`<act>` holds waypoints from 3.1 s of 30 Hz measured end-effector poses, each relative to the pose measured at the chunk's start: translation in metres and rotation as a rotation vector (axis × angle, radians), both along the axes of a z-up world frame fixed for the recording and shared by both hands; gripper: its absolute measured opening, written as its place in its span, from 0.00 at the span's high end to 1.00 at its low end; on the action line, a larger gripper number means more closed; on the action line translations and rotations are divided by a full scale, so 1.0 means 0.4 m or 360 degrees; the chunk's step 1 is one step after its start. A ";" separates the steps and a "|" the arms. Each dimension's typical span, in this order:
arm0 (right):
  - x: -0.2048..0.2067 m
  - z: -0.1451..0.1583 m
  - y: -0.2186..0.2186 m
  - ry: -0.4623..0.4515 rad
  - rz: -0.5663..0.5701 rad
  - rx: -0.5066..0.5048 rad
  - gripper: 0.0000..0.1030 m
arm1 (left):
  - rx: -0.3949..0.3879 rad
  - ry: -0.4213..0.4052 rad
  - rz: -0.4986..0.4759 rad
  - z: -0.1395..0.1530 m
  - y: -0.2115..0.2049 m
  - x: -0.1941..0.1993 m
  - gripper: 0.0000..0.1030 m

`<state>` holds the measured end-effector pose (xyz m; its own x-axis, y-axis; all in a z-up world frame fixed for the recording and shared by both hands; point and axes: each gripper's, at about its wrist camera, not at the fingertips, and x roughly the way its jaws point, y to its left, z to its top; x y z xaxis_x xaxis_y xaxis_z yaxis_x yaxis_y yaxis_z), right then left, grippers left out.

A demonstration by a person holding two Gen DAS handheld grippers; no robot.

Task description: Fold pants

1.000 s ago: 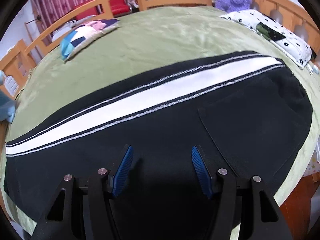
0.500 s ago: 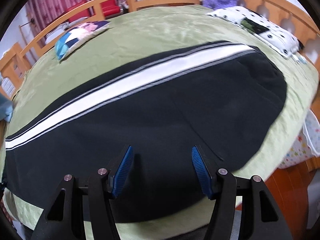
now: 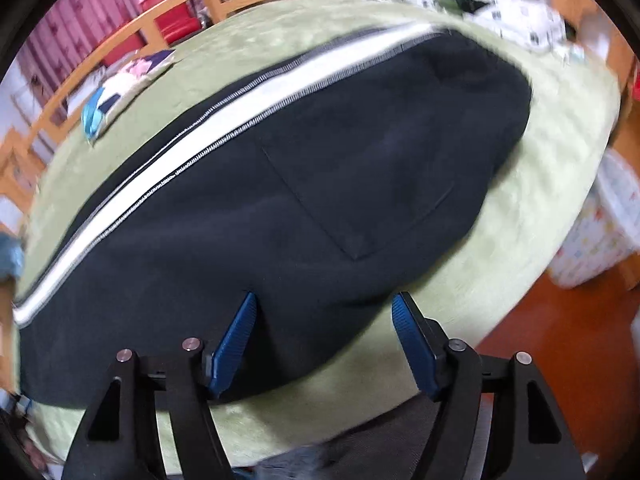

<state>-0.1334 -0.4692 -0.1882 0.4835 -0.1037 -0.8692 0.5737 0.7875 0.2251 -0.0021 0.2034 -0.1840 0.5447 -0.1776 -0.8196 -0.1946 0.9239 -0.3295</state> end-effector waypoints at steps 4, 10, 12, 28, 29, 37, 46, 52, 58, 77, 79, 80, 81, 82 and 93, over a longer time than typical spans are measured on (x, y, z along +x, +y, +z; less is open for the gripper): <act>0.003 -0.046 0.026 0.0000 0.0071 0.0063 0.62 | 0.0009 0.0015 0.0008 0.003 -0.008 -0.004 0.47; -0.006 -0.009 0.031 -0.0032 0.0232 0.0091 0.81 | -0.0006 0.0019 0.0025 0.013 -0.017 0.007 0.47; -0.032 0.009 0.012 -0.0131 0.0199 0.0164 0.78 | -0.0018 0.0012 0.0013 0.013 -0.020 0.011 0.44; 0.148 0.058 0.139 -0.0093 0.0443 -0.0169 0.56 | -0.0062 0.0007 -0.0068 0.018 -0.004 -0.024 0.36; 0.171 0.028 0.153 -0.0071 0.0467 -0.0115 0.56 | -0.0081 0.0020 -0.0062 0.010 -0.002 -0.026 0.36; 0.196 0.020 0.228 -0.0038 0.0559 -0.0056 0.48 | -0.0085 -0.0041 0.0037 -0.014 0.019 0.028 0.36; 0.166 0.008 0.252 0.0018 0.0482 -0.0077 0.48 | -0.0127 -0.0072 0.0066 -0.023 0.040 0.106 0.75; 0.166 0.021 0.227 0.0001 0.0459 -0.0064 0.48 | -0.0073 -0.0112 0.0105 0.042 0.035 0.086 0.77; 0.153 0.044 0.190 -0.0068 0.0465 -0.0037 0.48 | 0.0425 -0.0162 -0.0030 0.209 -0.122 0.091 0.77; -0.019 0.129 -0.125 -0.0176 0.0291 -0.0045 0.48 | 0.0508 -0.0362 -0.1025 0.287 -1.172 0.028 0.77; -0.045 0.122 -0.150 -0.0166 0.0261 -0.0039 0.48 | 0.0498 -0.0329 -0.1104 0.233 -1.245 0.008 0.77; -0.059 0.115 -0.161 -0.0157 0.0253 -0.0033 0.48 | 0.0476 -0.0282 -0.1141 0.204 -1.271 0.000 0.77; -0.069 0.109 -0.170 -0.0145 0.0243 -0.0032 0.48 | 0.0444 -0.0224 -0.1168 0.172 -1.289 -0.007 0.77; -0.072 0.102 -0.171 -0.0138 0.0238 -0.0031 0.48 | 0.0442 -0.0177 -0.1178 0.148 -1.305 -0.007 0.75; 0.017 0.094 -0.086 -0.0214 0.0357 0.0053 0.48 | 0.0383 -0.0378 -0.1134 0.253 -1.117 -0.059 0.23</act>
